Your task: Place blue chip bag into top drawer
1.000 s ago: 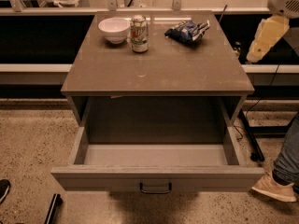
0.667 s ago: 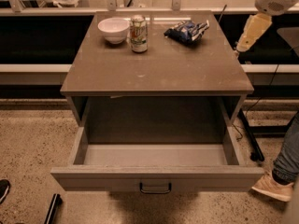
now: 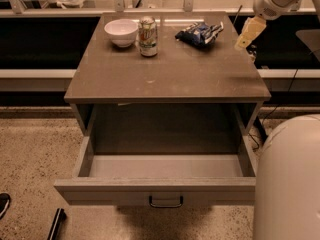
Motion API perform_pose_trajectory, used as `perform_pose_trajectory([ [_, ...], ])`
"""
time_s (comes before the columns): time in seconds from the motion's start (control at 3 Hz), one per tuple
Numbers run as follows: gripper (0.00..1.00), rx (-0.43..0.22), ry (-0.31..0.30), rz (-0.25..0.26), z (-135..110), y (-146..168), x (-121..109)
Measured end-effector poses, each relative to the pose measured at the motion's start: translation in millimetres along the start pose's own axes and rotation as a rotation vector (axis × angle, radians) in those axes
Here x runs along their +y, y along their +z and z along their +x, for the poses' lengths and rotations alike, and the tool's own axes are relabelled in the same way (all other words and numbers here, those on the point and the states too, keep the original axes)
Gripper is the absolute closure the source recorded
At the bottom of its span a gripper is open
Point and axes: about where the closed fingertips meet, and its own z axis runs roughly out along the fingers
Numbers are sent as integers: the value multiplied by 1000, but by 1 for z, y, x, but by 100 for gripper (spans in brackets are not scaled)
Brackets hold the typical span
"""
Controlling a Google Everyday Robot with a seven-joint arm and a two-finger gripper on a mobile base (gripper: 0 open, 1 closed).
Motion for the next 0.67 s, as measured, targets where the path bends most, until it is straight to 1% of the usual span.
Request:
perform_pose_trajectory([
  [0.33, 0, -63, -59, -2, -19, 21, 5],
  [0.67, 0, -173, -67, -19, -48, 49, 14],
])
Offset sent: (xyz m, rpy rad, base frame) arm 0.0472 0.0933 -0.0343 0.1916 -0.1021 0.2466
